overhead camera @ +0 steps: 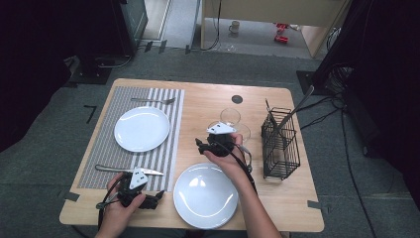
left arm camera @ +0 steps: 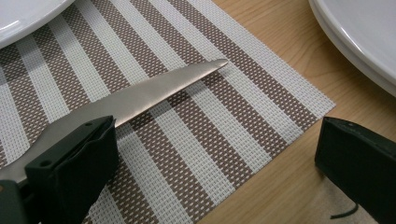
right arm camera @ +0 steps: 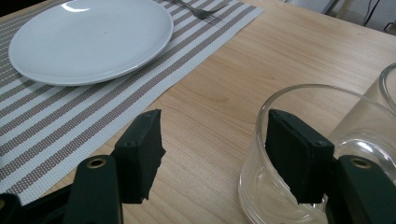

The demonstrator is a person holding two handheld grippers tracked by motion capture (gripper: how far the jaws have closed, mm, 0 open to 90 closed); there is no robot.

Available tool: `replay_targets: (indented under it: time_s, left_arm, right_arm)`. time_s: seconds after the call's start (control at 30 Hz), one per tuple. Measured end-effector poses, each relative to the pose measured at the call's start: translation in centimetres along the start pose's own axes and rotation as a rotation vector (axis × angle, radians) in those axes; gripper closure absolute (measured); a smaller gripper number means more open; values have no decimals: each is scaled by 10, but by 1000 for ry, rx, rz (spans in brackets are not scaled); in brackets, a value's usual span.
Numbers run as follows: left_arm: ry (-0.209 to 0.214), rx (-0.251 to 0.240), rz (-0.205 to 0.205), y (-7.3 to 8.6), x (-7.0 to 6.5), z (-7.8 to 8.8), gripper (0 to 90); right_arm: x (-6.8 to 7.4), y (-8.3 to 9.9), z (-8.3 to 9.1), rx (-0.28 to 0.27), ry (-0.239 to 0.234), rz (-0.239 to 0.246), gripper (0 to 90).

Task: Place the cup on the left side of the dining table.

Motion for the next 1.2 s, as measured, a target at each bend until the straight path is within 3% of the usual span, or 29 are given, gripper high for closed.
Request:
replay_targets:
  time_s: [0.53, 0.8, 1.0, 1.1, 1.2]
  left_arm:
    - [0, 0, 0, 0, 0, 0, 0]
    - [0, 0, -1, 0, 0, 0, 0]
    - [-1, 0, -1, 0, 0, 0, 0]
    - [0, 0, -1, 0, 0, 0, 0]
    - [0, -1, 0, 0, 0, 0, 0]
  right_arm:
    - [18, 2, 1, 2, -54, 40, 369]
    - [34, 1, 4, -8, -130, 50, 348]
    - [21, -12, 15, -86, -67, 24, 133]
    - [11, -16, 21, -116, -27, 2, 116]
    - [0, -13, 20, -95, 21, -6, 92]
Point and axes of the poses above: each handheld gripper's, and its own axes: z roughly backward along the jaws, y roughly out of its underside, x roughly to its left, the point moved 10 cm from there along -z, roughly forward along the jaws, and after that the axes turned 7 degrees about -y, right-handed, at the moved point
